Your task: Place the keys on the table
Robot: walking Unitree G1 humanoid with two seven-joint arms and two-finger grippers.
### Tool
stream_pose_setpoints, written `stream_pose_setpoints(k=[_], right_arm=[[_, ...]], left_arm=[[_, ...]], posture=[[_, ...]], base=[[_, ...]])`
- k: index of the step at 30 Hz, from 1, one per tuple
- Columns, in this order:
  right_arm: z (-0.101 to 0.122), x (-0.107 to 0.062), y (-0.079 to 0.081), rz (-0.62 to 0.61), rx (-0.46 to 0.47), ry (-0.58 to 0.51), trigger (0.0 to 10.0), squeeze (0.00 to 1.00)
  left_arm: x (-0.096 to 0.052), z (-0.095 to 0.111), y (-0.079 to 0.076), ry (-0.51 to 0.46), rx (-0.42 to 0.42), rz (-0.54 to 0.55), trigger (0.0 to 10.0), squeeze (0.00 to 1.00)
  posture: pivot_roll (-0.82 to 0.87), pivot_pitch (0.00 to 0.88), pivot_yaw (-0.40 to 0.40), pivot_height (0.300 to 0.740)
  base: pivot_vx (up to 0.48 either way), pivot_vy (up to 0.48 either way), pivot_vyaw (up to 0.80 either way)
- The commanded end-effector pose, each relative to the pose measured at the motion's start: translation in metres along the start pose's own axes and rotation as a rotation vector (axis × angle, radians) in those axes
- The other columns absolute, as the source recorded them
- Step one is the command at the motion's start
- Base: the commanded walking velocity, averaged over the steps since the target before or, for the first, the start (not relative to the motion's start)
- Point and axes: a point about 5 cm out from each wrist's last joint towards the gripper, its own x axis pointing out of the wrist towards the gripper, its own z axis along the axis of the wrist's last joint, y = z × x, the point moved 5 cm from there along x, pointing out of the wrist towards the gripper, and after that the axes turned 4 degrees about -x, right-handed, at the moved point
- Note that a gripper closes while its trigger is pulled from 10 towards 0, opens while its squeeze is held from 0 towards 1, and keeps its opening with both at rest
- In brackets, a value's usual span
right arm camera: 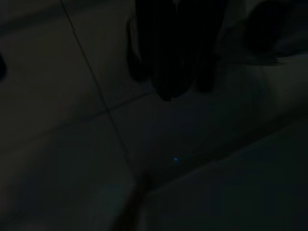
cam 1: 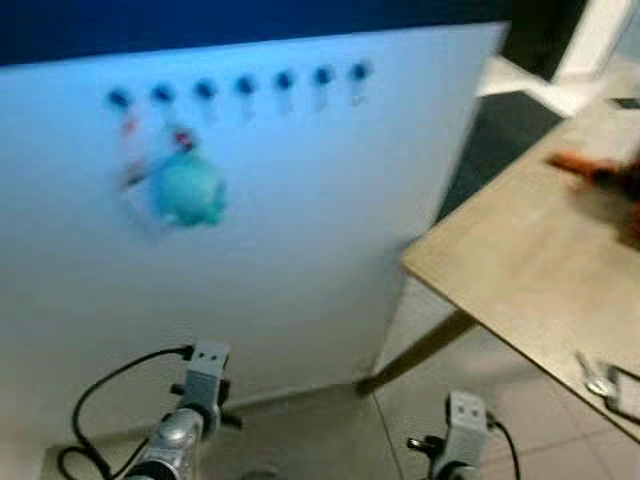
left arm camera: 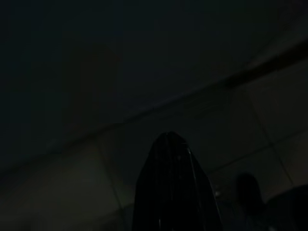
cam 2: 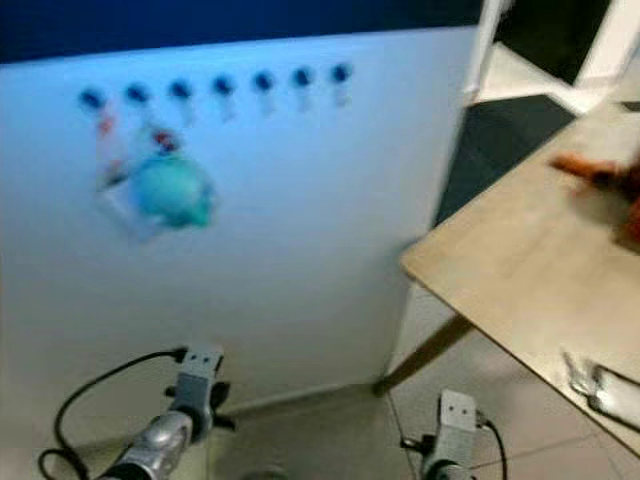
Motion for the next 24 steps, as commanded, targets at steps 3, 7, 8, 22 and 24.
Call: stream_pose_setpoints(k=[3,7,8,22,24], right_arm=[[-0.005,-0.0011,-0.0025,-0.006,0.008,0.02,10.0,0.0],[-0.0018,-0.0002,-0.003,-0.005,0.006,0.015,10.0,0.0],[-0.0013,-0.0001,-0.003,-0.004,0.006,0.013,10.0,0.0],[-0.0023,-0.0009,-0.0098,-0.05,0.035,0.012,10.0,0.0],[-0.0031,-0.0012,-0.01,-0.049,0.03,0.014,10.0,0.0]], left_arm=[[-0.0005,-0.0023,0.0004,0.01,0.001,0.0,10.0,0.0],[-0.0007,-0.003,0.0012,0.01,0.008,0.011,10.0,0.0],[-0.0009,-0.0035,0.0013,0.011,0.007,0.012,10.0,0.0],[-0.0011,-0.0031,0.0042,0.011,-0.007,0.025,10.0,0.0],[-0.001,-0.0028,0.0042,0.011,-0.007,0.024,10.0,0.0]], posture=[[0.05,0.049,0.013,0.74],[0.05,0.052,0.013,0.74],[0.05,0.051,0.014,0.74],[0.05,0.051,0.014,0.74],[0.05,0.051,0.013,0.74]], base=[[0.0,0.0,0.8],[0.0,0.0,0.8],[0.0,0.0,0.8],[0.0,0.0,0.4],[0.0,0.0,0.0]])
